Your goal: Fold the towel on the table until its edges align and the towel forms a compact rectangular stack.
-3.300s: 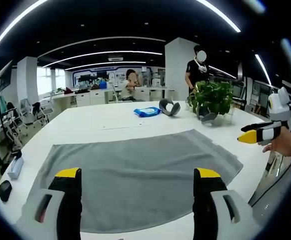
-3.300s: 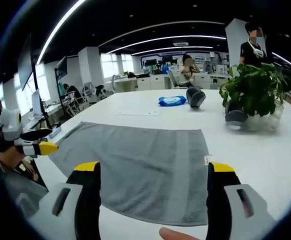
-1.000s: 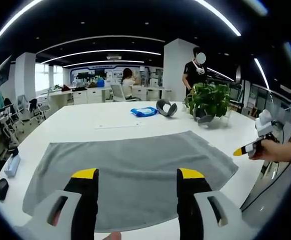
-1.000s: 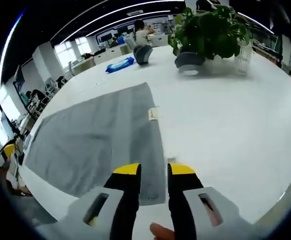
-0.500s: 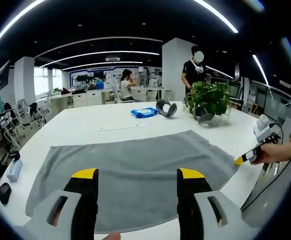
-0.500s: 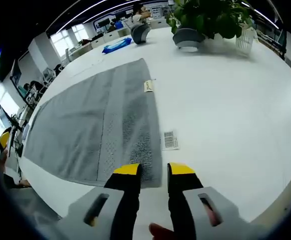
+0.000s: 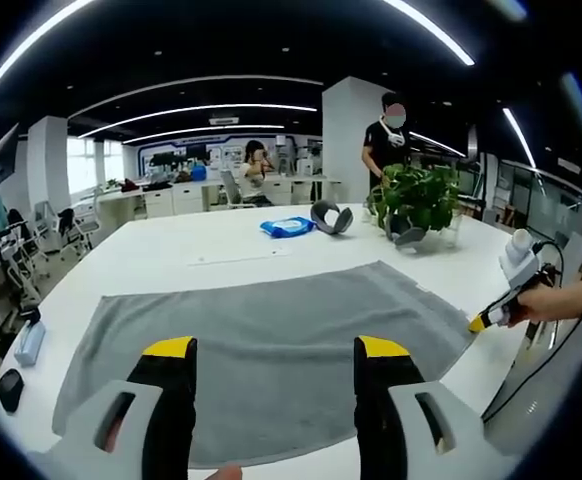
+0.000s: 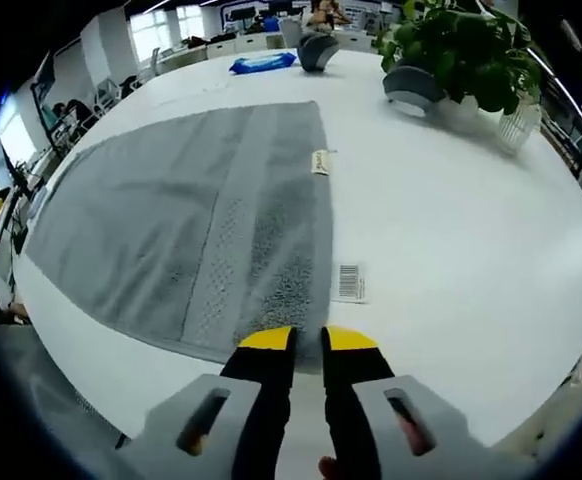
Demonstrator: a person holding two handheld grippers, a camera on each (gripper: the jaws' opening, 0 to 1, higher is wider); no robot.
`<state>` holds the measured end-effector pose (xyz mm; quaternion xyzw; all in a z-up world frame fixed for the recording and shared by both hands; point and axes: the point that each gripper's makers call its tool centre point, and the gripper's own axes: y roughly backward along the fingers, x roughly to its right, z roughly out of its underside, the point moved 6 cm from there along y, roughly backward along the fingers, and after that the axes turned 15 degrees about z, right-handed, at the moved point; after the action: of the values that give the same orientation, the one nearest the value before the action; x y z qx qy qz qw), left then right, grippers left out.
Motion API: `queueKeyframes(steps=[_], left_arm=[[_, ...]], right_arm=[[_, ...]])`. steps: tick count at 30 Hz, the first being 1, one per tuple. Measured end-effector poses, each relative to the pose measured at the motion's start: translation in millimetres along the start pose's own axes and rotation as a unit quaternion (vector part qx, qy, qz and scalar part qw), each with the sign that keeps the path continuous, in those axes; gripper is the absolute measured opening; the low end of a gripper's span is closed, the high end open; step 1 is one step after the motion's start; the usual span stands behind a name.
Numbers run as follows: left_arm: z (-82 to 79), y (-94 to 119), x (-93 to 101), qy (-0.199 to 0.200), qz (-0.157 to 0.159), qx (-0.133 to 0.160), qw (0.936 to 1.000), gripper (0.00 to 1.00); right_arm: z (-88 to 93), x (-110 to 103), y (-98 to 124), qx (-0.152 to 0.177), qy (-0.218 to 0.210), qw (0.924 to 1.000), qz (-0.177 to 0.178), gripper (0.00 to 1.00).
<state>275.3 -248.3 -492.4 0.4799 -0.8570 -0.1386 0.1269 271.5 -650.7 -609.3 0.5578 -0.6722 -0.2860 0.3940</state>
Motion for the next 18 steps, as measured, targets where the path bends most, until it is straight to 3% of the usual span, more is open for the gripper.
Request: queueKeyframes(steps=[7,12,16,18], left_arm=[[1.2,-1.4,3.0,0.007,0.013,-0.003,0.9999,0.63],[5.1,-3.7,7.5,0.044,0.045,-0.012,0.9979,0.42],[9.5,-7.2,13.0,0.052,0.061,-0.024,0.9965,0.36],[11.8,-8.5,17.0,0.059,0.076,-0.032,0.9949,0.29]], right_arm=[[-1.7,0.7,0.1,-0.007,0.0,0.9999,-0.008,0.01],[-9.3,1.6,7.0,0.0,-0.009,0.9999,-0.014,0.01],[-27.5,-1.4,20.9,0.04,-0.037,0.9978,-0.038,0.01],[-33.0,-6.3,28.6,0.052,-0.037,0.9968,-0.049,0.0]])
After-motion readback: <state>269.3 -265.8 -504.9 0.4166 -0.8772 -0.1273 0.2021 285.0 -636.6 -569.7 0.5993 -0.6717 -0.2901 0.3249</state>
